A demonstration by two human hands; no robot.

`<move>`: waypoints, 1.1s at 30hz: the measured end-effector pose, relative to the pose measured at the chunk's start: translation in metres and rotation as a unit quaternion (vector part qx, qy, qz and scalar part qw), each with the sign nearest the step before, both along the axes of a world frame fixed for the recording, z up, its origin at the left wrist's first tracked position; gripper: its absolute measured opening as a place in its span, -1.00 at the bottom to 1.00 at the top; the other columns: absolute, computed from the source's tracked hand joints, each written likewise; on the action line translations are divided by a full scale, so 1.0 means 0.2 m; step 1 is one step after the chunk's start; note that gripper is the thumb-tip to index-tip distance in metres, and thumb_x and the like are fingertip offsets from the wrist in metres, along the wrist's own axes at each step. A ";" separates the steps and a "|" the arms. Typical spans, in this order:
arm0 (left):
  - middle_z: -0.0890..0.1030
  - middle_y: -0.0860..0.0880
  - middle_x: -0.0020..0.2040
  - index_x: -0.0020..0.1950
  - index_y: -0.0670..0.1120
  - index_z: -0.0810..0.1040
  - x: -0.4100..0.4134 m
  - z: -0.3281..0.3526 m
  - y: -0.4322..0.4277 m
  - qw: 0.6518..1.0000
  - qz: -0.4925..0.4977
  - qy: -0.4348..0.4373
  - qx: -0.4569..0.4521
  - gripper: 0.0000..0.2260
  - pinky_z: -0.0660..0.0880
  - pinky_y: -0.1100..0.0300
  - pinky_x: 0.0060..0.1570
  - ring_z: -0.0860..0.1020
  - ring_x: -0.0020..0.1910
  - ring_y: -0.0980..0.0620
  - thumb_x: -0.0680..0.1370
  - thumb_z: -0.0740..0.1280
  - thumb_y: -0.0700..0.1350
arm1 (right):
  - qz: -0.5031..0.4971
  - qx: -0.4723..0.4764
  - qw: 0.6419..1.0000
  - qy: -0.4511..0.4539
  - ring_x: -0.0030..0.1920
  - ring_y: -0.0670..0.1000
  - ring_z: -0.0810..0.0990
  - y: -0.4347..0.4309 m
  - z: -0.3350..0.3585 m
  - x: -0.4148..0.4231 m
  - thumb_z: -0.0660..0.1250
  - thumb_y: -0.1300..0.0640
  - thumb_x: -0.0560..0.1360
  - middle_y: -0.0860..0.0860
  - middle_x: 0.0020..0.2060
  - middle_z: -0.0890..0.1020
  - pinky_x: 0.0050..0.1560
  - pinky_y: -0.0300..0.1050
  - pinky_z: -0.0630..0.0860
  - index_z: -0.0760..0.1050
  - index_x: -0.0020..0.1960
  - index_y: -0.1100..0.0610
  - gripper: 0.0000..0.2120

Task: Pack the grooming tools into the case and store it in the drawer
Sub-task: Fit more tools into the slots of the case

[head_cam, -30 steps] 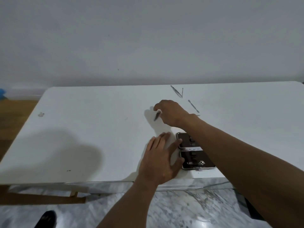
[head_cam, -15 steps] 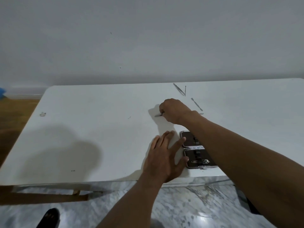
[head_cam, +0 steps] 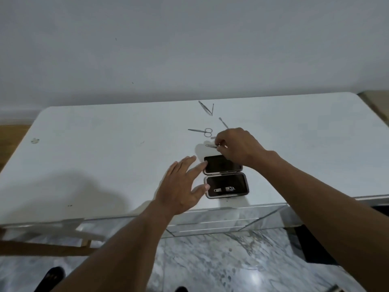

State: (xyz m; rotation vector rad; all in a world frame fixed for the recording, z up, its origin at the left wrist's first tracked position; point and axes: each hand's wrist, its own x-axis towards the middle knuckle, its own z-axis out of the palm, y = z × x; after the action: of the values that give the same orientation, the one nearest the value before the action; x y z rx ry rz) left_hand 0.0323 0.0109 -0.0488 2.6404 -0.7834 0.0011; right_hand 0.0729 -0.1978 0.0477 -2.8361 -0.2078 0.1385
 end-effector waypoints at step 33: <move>0.15 -0.01 0.59 0.53 0.26 0.15 0.02 -0.04 0.02 0.999 0.013 -0.004 0.033 -0.34 -0.01 -0.05 0.50 0.05 0.57 0.01 0.47 -0.06 0.47 | 0.017 0.052 0.998 -0.026 -0.07 0.12 0.61 -0.17 -0.19 -0.39 0.39 0.19 0.47 0.08 -0.08 0.68 -0.03 -0.03 0.52 0.69 -0.03 0.12 -0.88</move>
State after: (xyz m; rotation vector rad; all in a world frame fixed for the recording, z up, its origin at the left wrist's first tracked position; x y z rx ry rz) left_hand 0.0370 0.0154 -0.0563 2.7145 -0.7650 -0.0061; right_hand -0.0043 -0.2323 0.0099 -2.7347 -0.2659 0.0581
